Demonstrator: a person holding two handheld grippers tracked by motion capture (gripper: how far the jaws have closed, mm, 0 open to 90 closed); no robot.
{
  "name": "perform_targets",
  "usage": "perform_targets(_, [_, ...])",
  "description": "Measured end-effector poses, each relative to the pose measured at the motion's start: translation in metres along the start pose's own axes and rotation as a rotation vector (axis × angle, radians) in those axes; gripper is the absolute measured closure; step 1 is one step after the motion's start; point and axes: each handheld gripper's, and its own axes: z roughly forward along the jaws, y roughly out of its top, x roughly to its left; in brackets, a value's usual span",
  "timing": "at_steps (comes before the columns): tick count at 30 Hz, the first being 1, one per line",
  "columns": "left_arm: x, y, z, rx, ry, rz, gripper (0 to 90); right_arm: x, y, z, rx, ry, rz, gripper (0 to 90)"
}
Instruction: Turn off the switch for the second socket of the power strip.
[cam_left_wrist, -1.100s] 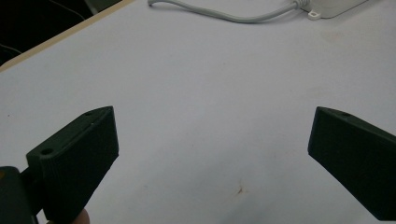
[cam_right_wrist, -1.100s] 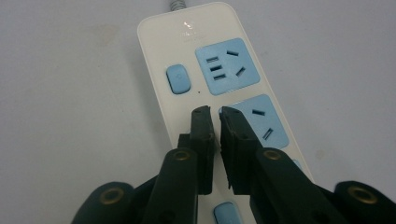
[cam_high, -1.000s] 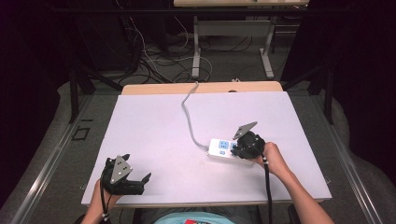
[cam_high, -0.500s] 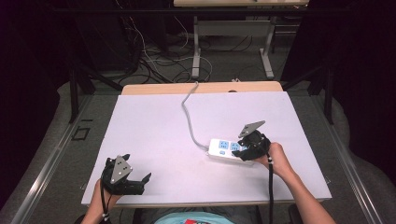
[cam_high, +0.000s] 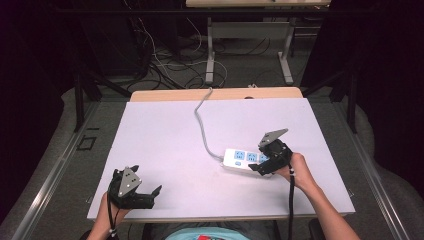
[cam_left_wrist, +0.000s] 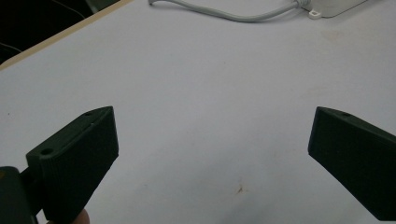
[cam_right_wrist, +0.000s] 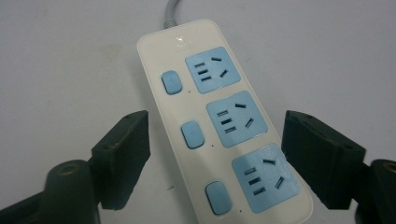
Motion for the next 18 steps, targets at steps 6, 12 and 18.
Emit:
perform_targets(6, [0.0, 0.0, 0.0, -0.001, 0.001, -0.002, 1.5, 0.0, -0.003, -0.007, -0.015, 0.013, 0.016, 15.1])
perform_targets(12, [0.0, 0.0, -0.001, -0.001, 0.002, -0.002, 1.5, 0.001, -0.006, -0.013, -0.041, 0.005, 0.02, 9.9])
perform_targets(18, [0.0, -0.001, -0.001, -0.001, 0.004, -0.005, 1.5, 0.002, -0.009, -0.017, -0.052, -0.004, 0.026, 6.7])
